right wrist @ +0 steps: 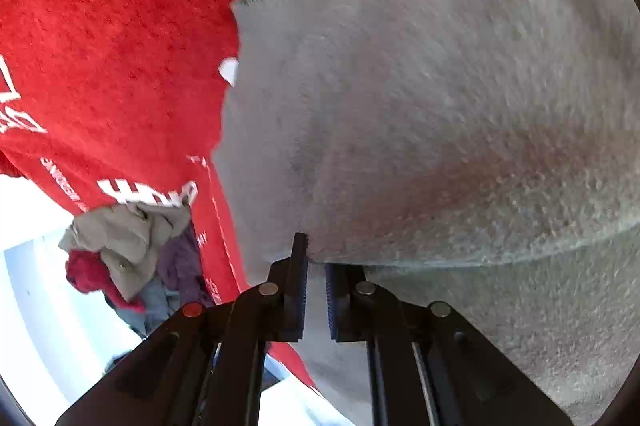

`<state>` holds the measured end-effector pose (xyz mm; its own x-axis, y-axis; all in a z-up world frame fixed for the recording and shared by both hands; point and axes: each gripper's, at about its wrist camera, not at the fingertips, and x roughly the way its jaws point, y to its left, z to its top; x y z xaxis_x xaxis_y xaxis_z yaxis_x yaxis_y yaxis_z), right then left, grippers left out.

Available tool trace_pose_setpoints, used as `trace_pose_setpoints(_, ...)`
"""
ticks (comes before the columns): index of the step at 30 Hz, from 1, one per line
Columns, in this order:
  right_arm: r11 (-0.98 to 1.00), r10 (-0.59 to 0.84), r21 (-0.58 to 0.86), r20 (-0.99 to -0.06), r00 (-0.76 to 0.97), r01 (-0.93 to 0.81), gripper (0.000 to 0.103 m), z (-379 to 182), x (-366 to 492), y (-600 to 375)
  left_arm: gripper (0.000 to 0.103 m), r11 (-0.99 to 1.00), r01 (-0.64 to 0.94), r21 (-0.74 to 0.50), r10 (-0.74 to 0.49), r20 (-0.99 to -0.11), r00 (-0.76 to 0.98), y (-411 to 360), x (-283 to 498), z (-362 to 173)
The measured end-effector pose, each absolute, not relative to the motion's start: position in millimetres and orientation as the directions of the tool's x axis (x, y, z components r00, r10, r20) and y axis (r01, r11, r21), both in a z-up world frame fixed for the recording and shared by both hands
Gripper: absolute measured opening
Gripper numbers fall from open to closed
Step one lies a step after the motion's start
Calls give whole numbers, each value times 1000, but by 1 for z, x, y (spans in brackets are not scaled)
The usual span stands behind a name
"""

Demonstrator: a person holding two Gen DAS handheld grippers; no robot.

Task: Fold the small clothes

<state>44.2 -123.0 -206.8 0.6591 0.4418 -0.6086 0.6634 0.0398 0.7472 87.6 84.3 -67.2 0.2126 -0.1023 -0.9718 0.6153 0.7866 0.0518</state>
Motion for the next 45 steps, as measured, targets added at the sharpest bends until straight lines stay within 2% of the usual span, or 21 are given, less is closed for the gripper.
trace_pose_setpoints(3,59,458,753,-604,652,656,12,-202,42,-125,85,787,615,51,-99,-973,207,82,87,-67)
trace_pose_setpoints(4,114,462,747,-624,630,656,16,-192,42,-127,85,786,617,47,-105,-973,208,81,85,-65)
trace_pose_setpoints(7,308,396,728,-683,613,612,16,-151,28,-139,85,772,633,46,-105,-974,199,73,81,-65)
trace_pose_setpoints(9,392,317,669,-743,590,632,25,-135,10,-154,85,764,644,44,-98,-978,183,67,76,-68)
trace_pose_setpoints(11,427,218,558,-827,519,711,49,-134,-19,-175,85,759,650,40,-93,-981,169,61,71,-71)
trace_pose_setpoints(13,396,184,472,-881,435,788,49,-146,-51,-195,85,751,659,40,-81,-985,152,54,63,-73)
trace_pose_setpoints(14,365,183,460,-888,422,809,44,-151,-68,-201,85,747,664,39,-76,-987,143,51,59,-74)
trace_pose_setpoints(16,293,202,522,-853,481,801,45,-150,-100,-207,85,735,678,30,-71,-990,121,46,50,-74)
trace_pose_setpoints(19,351,183,409,-912,367,842,47,-142,-130,-201,85,708,705,41,-49,-993,106,37,34,-72)
trace_pose_setpoints(23,361,120,355,-935,335,862,48,-132,-168,-204,85,678,733,65,-34,-992,119,24,15,-67)
trace_pose_setpoints(28,363,32,319,-943,331,875,47,-140,-172,-232,85,688,721,81,-23,-991,134,2,8,-74)
trace_pose_setpoints(29,387,33,310,-946,323,868,42,-144,-167,-235,85,688,721,85,-24,-990,140,-3,7,-75)
trace_pose_setpoints(30,422,20,282,-953,301,862,30,-147,-160,-238,85,687,721,90,-24,-989,147,-8,6,-77)
trace_pose_setpoints(31,449,-16,243,-960,279,860,11,-149,-155,-241,85,685,722,95,-23,-988,152,-12,4,-78)
trace_pose_setpoints(34,321,-2,319,-941,338,892,13,-158,-173,-254,85,677,730,98,-12,-989,144,-19,-2,-83)
trace_pose_setpoints(36,263,34,377,-924,382,888,18,-161,-184,-254,85,671,735,96,-5,-991,134,-21,-7,-84)
trace_pose_setpoints(37,261,59,400,-915,399,878,21,-159,-189,-253,85,666,740,98,-1,-991,132,-22,-9,-84)
trace_pose_setpoints(40,349,113,419,-907,406,839,23,-146,-195,-244,85,655,749,99,6,-992,126,-23,-16,-81)
trace_pose_setpoints(42,413,131,427,-902,412,805,31,-133,-197,-236,85,652,751,100,15,-993,119,-23,-20,-80)
trace_pose_setpoints(44,463,141,425,-902,409,778,50,-120,-198,-228,85,652,751,104,25,-993,116,-22,-23,-78)
trace_pose_setpoints(45,487,146,426,-900,410,762,50,-114,-198,-223,85,652,750,107,29,-993,116,-22,-25,-76)
